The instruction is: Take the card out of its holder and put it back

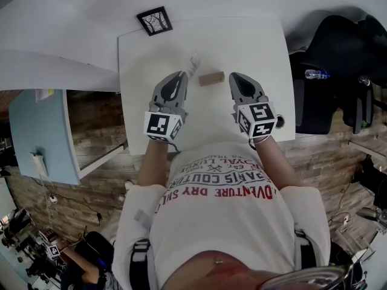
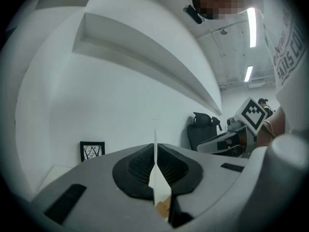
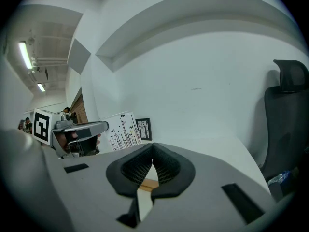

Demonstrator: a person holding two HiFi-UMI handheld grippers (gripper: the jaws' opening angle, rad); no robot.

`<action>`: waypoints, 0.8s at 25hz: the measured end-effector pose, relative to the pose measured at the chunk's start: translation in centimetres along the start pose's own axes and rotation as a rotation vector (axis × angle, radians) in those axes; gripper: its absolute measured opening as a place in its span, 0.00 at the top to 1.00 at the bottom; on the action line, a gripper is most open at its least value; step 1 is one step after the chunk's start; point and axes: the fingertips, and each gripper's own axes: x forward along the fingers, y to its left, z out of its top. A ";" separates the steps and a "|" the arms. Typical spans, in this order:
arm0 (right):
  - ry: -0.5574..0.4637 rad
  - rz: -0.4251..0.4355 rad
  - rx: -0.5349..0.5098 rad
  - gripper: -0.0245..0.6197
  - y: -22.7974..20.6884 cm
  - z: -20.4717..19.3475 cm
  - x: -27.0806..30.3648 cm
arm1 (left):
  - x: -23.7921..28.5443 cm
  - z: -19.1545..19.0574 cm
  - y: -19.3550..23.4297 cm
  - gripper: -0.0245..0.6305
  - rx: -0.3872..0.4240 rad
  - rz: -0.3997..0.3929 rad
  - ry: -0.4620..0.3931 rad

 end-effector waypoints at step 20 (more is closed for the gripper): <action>0.084 -0.071 0.018 0.93 -1.6 -3.9 -2.0 | 4.6 -2.7 -3.1 0.91 0.012 -0.507 0.082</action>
